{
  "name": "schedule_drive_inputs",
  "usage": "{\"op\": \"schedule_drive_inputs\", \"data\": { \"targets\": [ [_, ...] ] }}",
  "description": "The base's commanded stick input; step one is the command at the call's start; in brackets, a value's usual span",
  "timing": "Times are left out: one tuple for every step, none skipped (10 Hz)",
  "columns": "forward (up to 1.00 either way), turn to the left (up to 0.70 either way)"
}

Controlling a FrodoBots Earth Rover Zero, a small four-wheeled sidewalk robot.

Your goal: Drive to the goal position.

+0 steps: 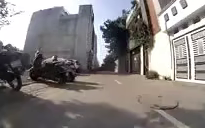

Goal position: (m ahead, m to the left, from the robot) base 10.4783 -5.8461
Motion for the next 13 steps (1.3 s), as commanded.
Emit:
{"op": "schedule_drive_inputs", "data": {
  "targets": [
    [1.0, 0.0],
    [1.0, 0.0],
    [1.0, -0.21],
    [1.0, -0.4],
    [1.0, -0.4],
    [1.0, -0.4],
    [1.0, -0.4],
    [1.0, -0.4],
    [1.0, -0.27],
    [1.0, -0.01],
    [1.0, 0.0],
    [1.0, 0.0],
    [1.0, 0.0]
  ]
}}
